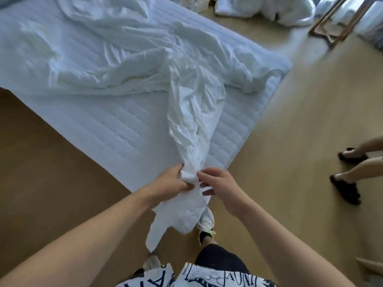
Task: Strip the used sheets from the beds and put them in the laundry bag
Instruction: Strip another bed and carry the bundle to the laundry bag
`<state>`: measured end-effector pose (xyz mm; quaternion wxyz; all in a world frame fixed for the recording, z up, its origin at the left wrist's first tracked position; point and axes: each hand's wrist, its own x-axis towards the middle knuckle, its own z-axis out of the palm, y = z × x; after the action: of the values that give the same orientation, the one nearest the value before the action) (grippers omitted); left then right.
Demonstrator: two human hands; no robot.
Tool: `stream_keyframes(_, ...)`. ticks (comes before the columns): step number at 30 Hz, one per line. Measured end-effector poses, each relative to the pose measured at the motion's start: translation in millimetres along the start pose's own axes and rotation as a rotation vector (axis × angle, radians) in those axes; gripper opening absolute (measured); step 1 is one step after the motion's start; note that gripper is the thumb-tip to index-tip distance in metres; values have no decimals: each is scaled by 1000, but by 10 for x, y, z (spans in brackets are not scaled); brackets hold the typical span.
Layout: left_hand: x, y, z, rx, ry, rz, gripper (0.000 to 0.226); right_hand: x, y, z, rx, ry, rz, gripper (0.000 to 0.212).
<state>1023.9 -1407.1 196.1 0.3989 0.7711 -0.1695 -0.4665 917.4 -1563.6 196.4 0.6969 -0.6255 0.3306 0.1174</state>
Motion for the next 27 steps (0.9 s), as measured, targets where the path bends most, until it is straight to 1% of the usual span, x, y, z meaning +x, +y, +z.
stream_keyframes(1, -190, -18, -43, 20, -19, 21, 30, -118, 15, 53, -30, 30, -23, 7)
stream_keyframes(2, -389, -25, -69, 40, -57, 37, 26, -215, 46, 113, -62, 58, -44, 11)
stream_keyframes(5, -915, -8, -131, 176, -193, 105, 17, -442, 211, 300, -222, 121, -136, 49)
stream_keyframes(6, -1083, 3, -142, 240, -225, 125, 13, -513, 261, 369, -377, 135, -183, 61)
stream_keyframes(8, -1331, 44, -176, 326, -297, 161, 20, -642, 298, 525, -852, 113, -262, 74)
stream_keyframes(9, -1422, 62, -199, 347, -317, 166, 23, -710, 295, 607, -1035, 87, -310, 75)
stream_keyframes(10, -1520, 74, -241, 381, -322, 170, 22, -793, 267, 689, -1124, 48, -333, 71)
stream_keyframes(12, -1688, 101, -322, 442, -318, 165, 33, -956, 201, 826, -1178, -2, -361, 57)
stream_keyframes(13, -1736, 92, -364, 431, -313, 174, 39, -1042, 177, 886, -1172, -16, -348, 48)
stream_keyframes(14, -1760, 83, -399, 400, -274, 194, 44, -1127, 154, 932, -1108, -19, -315, 37)
stream_keyframes(16, -1790, 50, -462, 278, -80, 201, 42, -1265, 137, 987, -889, 18, -235, 10)
stream_keyframes(17, -1768, 23, -476, 201, 41, 203, 40, -1304, 158, 960, -796, 28, -213, 8)
stream_keyframes(18, -1741, 2, -489, 127, 136, 212, 43, -1310, 190, 918, -732, 26, -199, 17)
stream_keyframes(20, -1692, -55, -470, 73, 274, 194, 56, -1425, 173, 863, -643, 7, -189, 30)
stream_keyframes(21, -1699, -60, -403, 57, 328, 188, 57, -1514, 139, 824, -612, 14, -189, 34)
stream_keyframes(23, -1679, -52, -220, 31, 429, 152, 47, -1618, 122, 694, -522, 32, -212, 38)
stream_keyframes(25, -1665, 5, 25, 94, 502, 107, 39, -1748, 97, 539, -401, 20, -263, 32)
stream_keyframes(27, -1659, 59, 282, 109, 511, 110, 36, -1844, 91, 400, -184, 25, -287, 23)
